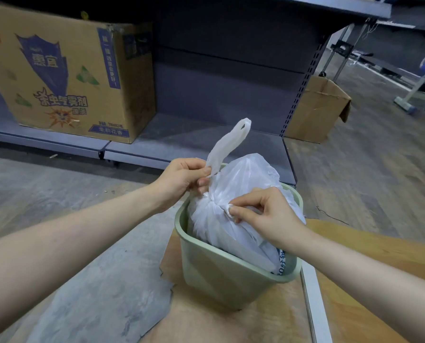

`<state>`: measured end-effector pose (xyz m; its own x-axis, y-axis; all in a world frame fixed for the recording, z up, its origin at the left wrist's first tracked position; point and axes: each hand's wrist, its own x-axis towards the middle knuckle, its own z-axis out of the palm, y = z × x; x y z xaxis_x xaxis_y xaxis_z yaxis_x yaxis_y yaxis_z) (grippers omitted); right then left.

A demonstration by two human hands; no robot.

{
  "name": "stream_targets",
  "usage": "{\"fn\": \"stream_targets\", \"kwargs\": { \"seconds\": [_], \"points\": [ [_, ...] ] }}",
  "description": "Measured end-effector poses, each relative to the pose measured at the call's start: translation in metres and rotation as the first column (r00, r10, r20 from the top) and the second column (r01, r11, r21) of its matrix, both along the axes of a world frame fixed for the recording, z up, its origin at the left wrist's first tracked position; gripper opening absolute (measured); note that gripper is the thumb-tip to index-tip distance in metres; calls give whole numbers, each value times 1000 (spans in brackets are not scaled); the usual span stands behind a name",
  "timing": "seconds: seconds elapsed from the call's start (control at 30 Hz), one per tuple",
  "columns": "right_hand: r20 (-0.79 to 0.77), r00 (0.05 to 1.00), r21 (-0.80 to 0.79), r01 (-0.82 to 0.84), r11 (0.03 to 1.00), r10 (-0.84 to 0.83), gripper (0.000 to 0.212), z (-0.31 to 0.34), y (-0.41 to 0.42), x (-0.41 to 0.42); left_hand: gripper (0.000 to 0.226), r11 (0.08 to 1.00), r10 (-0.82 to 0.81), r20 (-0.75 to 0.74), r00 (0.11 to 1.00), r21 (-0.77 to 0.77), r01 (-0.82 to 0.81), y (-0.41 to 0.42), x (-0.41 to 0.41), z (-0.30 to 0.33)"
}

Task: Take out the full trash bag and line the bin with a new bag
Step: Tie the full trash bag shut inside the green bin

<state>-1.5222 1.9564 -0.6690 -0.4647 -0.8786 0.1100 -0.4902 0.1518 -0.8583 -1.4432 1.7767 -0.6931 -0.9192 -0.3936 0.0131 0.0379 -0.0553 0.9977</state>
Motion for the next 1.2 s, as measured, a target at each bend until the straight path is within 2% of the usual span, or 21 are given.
{"fn": "stream_targets", "kwargs": {
  "seconds": [0.1,0.23,0.33,0.4,0.53,0.6,0.67,0.73,0.83,0.9,1.1,1.2],
  "points": [
    [24,1000,-59,2,998,0,31,0,-3,3,21,998,0,-9,1000,-64,-1,1,3,1],
    [166,980,-203,140,969,-107,21,5,-14,5,31,994,6,-48,999,-108,-11,-2,13,-2],
    [254,953,-252,230,940,-165,10,8,-23,5,19,997,-12,-70,997,-80,7,-2,18,0],
    [315,929,-264,280,923,-193,10,7,-28,4,20,995,-36,-50,998,-95,31,0,17,4],
    [322,925,-257,292,921,-204,12,6,-33,3,17,995,-45,-18,999,-91,44,0,15,8],
    [306,927,-245,297,923,-217,5,5,-34,0,13,996,-54,-26,998,-74,52,2,16,9],
    [218,941,-231,307,923,-258,19,7,-34,0,4,997,-67,-43,997,-52,64,4,16,10],
    [216,946,-256,294,921,-242,17,9,-33,0,10,995,-70,-46,997,-72,66,6,15,12],
    [399,906,-300,276,913,-143,18,9,-32,3,6,988,-88,-27,996,-131,84,7,14,16],
    [391,914,-317,246,916,-110,17,7,-31,3,5,984,-90,-17,996,-157,86,7,15,17],
    [366,923,-218,212,953,-122,15,1,-25,0,12,986,-30,23,999,-166,33,10,12,17],
    [409,909,-103,138,985,-85,37,-4,-19,-2,14,990,-9,36,999,-141,14,11,9,16]
  ]
}}
